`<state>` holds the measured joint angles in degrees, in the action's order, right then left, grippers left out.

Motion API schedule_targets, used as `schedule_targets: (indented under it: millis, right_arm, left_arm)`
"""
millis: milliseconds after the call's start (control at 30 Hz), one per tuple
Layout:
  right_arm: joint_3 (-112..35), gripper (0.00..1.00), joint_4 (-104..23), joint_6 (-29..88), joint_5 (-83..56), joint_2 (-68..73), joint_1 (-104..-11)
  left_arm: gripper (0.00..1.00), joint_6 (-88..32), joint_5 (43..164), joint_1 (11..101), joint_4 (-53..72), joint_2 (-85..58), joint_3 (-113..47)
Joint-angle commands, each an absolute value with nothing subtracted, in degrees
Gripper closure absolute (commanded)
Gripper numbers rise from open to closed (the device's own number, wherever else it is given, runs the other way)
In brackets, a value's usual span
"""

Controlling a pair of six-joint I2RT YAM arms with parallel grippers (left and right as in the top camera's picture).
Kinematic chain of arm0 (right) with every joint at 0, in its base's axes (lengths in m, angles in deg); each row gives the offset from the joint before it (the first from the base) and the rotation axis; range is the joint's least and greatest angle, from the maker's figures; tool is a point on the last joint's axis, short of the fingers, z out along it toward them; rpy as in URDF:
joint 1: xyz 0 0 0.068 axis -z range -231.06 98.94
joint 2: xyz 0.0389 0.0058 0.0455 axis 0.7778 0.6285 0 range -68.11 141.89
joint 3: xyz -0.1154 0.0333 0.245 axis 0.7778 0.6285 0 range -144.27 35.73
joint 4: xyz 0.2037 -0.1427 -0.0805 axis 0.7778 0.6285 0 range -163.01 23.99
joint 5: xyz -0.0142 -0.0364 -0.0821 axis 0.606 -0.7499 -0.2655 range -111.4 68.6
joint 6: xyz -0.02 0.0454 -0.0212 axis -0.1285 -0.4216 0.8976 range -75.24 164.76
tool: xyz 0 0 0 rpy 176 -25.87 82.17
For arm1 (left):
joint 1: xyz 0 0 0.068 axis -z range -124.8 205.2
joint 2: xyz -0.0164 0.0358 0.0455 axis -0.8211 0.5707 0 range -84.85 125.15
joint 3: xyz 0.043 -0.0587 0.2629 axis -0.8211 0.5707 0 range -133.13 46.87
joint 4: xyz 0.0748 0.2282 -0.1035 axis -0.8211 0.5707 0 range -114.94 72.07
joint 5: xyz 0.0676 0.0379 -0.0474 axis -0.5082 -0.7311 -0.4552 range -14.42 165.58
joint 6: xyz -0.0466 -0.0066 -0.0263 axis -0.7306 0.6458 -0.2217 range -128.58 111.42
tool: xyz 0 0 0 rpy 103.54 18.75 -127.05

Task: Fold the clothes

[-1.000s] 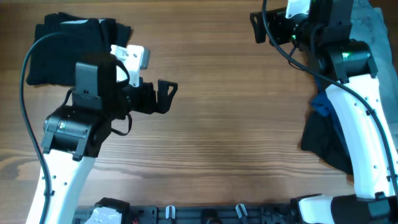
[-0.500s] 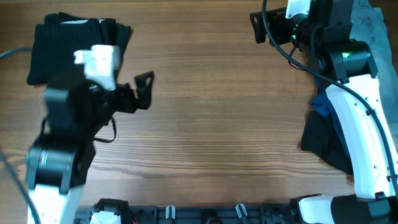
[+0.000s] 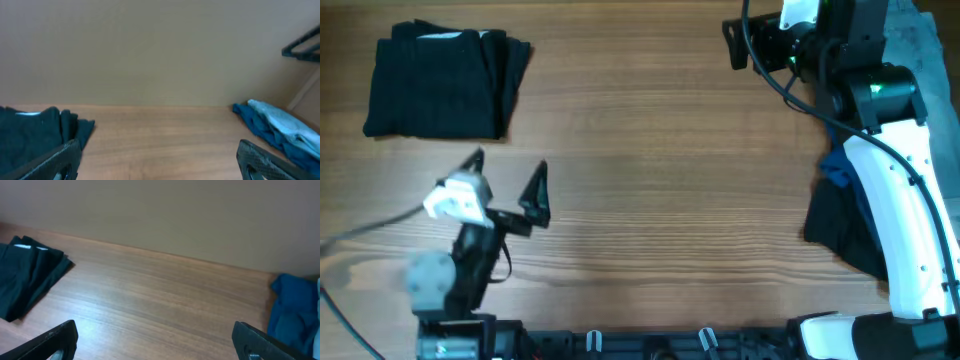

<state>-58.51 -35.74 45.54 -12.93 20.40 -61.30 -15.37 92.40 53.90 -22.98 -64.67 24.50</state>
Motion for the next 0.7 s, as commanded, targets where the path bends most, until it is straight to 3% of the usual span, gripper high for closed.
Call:
schedule_targets:
  millis: [0,667]
  right_arm:
    - [-58.64,0.00,-35.85,46.24,-13.79,20.81,-61.06]
    - [-58.64,0.00,-35.85,46.24,-13.76,20.81,-61.06]
  left_arm:
    - [0.00,-15.50,93.52,53.42,-24.60,-72.17,32.56]
    - [0.00,-16.79,89.54,50.51,-23.70,-84.73,46.55]
